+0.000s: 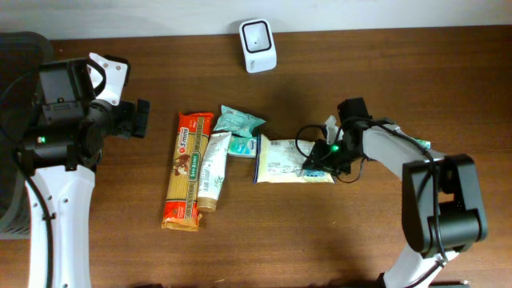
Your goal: Scan the item barcode
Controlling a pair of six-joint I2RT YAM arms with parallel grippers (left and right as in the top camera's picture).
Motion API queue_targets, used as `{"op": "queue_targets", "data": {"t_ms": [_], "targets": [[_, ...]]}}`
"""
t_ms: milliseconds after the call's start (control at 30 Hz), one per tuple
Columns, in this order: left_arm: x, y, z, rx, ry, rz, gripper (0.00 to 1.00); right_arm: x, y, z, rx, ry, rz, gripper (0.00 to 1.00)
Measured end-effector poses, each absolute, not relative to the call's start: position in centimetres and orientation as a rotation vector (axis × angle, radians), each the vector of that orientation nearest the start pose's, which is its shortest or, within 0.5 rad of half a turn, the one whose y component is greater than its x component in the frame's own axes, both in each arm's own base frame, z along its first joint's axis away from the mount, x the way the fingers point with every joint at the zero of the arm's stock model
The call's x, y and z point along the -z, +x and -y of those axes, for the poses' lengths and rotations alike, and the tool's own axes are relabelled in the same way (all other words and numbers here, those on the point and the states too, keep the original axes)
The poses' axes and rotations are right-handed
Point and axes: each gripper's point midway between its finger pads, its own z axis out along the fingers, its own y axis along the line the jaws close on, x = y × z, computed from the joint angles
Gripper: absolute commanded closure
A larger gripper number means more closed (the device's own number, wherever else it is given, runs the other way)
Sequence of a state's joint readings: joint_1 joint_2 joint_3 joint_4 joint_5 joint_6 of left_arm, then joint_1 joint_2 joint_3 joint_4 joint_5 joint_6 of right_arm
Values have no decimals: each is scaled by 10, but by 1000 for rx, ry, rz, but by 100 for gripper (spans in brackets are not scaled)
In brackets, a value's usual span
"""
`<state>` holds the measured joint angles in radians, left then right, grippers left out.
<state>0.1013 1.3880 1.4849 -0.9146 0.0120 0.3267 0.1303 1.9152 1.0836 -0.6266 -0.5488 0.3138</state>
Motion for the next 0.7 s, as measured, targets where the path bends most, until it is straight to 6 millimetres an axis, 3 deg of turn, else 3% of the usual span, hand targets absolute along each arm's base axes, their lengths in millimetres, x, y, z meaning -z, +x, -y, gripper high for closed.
{"op": "queue_targets", "data": {"t_ms": [200,367,500,567,700], "targets": [[-277,377,-36,-187,275,-2380,1,-5,329,-134,-969,241,-3007,96],[-277,377,-36,-187,275,-2380,1,-21,309,-129,-981,162,-3073,96],[-277,377,-36,-187,275,-2380,1,-101,326,-128,-916,-83,-2864,96],[-277,377,-36,-187,275,-2380,1,-153,329,-128,-869,-220,-2690,96],[-277,377,-36,-187,275,-2380,1,-197,319,-123,-780,-319,-2550,96]]}}
